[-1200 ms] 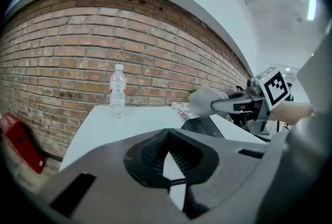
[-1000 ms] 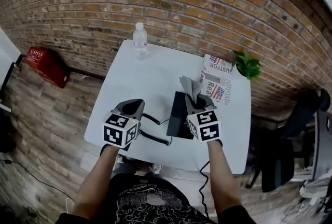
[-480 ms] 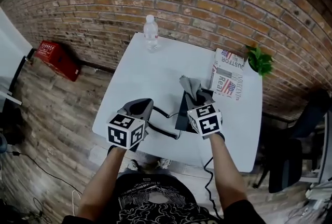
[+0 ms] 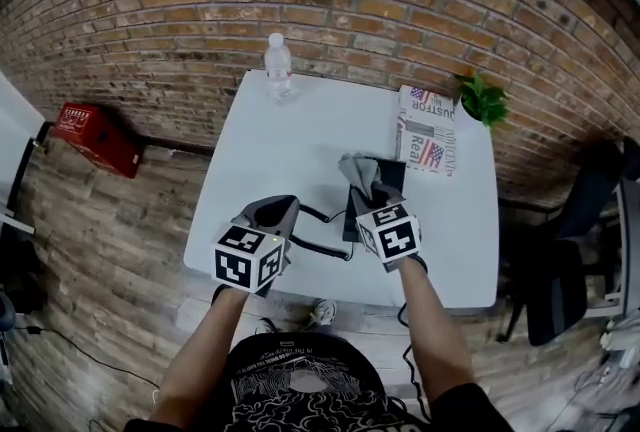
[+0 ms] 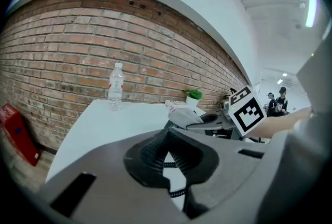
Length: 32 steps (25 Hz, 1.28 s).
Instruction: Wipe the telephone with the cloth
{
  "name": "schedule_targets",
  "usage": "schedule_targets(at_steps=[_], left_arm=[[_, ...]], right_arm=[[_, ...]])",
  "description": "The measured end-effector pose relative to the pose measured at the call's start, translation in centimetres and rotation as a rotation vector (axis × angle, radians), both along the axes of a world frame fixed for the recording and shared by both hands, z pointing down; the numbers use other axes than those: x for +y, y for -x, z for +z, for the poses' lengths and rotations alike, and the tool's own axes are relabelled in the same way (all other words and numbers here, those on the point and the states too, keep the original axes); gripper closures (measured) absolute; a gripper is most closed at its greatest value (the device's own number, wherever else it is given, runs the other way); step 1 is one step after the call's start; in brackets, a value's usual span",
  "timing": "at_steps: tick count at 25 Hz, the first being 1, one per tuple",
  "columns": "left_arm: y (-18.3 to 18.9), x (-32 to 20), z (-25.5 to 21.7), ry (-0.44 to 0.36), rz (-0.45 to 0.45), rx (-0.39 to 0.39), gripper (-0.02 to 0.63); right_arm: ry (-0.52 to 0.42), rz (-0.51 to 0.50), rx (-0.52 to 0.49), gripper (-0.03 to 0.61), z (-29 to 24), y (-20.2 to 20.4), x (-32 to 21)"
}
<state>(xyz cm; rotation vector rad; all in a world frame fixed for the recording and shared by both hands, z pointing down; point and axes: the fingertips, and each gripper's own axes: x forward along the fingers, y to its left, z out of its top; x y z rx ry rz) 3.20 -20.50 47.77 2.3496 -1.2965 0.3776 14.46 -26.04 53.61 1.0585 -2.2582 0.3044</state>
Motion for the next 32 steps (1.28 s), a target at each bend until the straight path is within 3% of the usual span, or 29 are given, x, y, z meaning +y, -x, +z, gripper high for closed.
schedule_targets(at_steps=[32], left_arm=[[1.7,4.1,1.7,0.028,0.121,0.034,0.607]], right_arm=[[0.126,0.164,-0.029,0.568,4.5,0.7,9.3]])
